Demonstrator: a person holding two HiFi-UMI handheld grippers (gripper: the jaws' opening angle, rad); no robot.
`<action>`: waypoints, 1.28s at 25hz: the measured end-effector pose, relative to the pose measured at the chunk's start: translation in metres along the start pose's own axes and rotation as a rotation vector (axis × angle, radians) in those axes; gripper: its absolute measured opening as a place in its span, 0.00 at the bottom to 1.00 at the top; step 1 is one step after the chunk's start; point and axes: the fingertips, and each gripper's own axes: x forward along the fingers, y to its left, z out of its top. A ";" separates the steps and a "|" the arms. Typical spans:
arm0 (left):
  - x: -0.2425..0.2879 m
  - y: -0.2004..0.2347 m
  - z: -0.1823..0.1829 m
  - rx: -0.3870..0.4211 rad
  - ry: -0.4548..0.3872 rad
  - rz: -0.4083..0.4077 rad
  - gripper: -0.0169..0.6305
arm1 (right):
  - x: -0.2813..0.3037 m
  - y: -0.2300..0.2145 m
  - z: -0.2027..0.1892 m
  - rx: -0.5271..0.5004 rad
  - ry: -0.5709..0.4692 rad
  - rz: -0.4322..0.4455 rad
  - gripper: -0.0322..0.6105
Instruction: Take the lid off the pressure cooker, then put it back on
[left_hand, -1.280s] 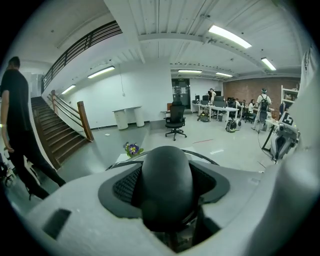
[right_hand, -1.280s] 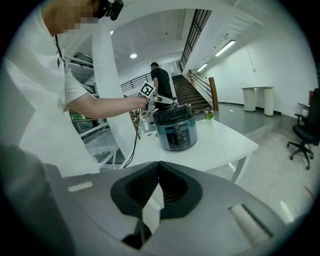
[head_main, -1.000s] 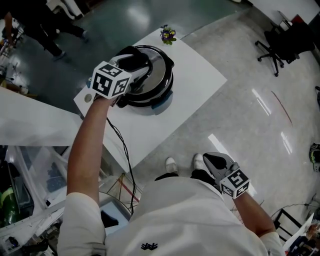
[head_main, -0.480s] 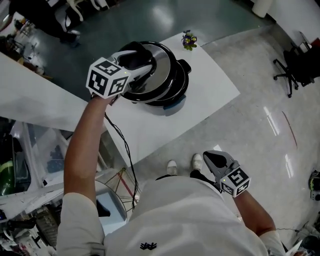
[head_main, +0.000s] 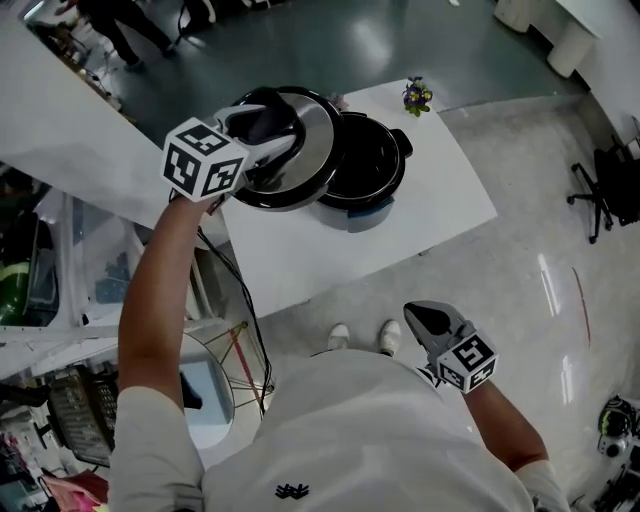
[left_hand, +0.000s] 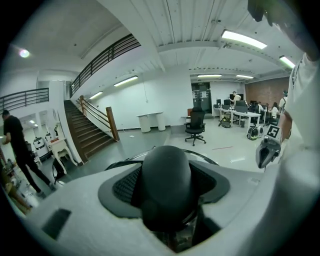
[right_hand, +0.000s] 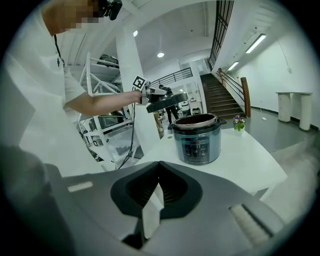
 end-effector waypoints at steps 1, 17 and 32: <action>-0.006 0.000 -0.003 -0.005 0.003 0.012 0.47 | 0.001 0.000 0.001 -0.006 0.001 0.012 0.07; -0.097 -0.003 -0.069 -0.125 0.055 0.201 0.47 | 0.014 0.009 0.010 -0.102 0.040 0.191 0.07; -0.125 -0.040 -0.142 -0.210 0.112 0.310 0.47 | 0.020 0.014 0.017 -0.157 0.060 0.275 0.07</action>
